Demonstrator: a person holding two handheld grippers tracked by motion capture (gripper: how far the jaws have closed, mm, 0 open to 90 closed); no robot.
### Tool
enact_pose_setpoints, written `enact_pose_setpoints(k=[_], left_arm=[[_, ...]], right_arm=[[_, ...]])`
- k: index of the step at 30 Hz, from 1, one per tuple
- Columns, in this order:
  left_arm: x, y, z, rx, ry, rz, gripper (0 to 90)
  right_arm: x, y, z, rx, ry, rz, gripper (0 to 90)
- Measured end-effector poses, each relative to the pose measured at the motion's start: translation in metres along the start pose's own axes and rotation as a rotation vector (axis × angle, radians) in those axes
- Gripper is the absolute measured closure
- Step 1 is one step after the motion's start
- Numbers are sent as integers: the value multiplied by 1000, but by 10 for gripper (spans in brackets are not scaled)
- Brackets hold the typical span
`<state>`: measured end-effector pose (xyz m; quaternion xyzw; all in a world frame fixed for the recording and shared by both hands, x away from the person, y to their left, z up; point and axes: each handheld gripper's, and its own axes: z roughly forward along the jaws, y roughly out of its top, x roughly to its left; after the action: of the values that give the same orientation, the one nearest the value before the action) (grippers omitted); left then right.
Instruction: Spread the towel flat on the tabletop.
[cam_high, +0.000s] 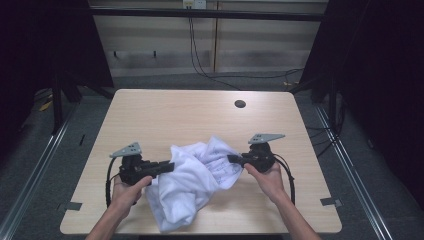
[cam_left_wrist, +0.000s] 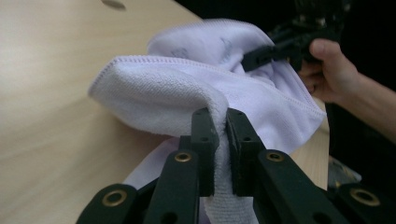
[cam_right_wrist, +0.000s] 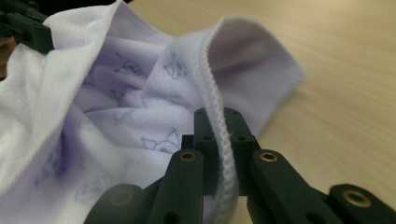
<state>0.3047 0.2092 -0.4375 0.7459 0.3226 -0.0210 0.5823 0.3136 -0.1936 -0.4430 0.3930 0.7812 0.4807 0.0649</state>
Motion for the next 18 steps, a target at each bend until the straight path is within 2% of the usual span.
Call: enact_pose_setpoints(k=[1,2,3,4,5,6,7,8,9,10,11,12,13,14,15,16,17,18], left_arm=[[-1,4,-5,-23,10,0,830],[-1,4,-5,-23,10,0,830],[-6,11,-15,-79,19,6,831],[-6,11,-15,-79,19,6,831],[-9,15,-20,-95,39,28,832],[-11,20,-24,-116,48,40,832],[-12,23,-27,-136,50,43,833],[-13,29,-31,-152,67,53,833],[-14,35,-33,-157,85,79,833],[-16,45,-33,-182,88,86,833],[-16,45,-33,-182,88,86,834],[-17,50,-34,-198,95,91,834],[-18,61,-36,-234,97,96,834],[-18,61,-36,-234,97,96,834],[-17,68,-39,-256,104,102,834],[-16,76,-41,-270,109,110,834],[-16,85,-43,-274,121,120,834],[-16,101,-45,-284,147,141,834]], right_arm=[[-2,3,-6,-16,-10,6,858],[-4,6,-12,-29,-15,16,858],[-7,10,-17,-36,-21,20,858],[-7,10,-17,-36,-21,20,858],[-9,17,-30,-82,-32,30,858],[-9,17,-30,-82,-32,30,858],[-10,25,-41,-116,-38,35,858],[-10,25,-41,-116,-38,35,858],[-8,39,-53,-156,-26,30,857],[-6,47,-58,-174,-30,17,857],[-6,47,-58,-174,-30,17,857],[-3,54,-63,-189,-30,3,857],[3,70,-71,-217,-38,-17,857],[3,70,-71,-217,-38,-17,857],[6,85,-77,-245,-48,-25,857],[6,85,-77,-245,-48,-25,857],[8,100,-82,-274,-68,-27,857],[9,108,-84,-283,-81,-28,857]])
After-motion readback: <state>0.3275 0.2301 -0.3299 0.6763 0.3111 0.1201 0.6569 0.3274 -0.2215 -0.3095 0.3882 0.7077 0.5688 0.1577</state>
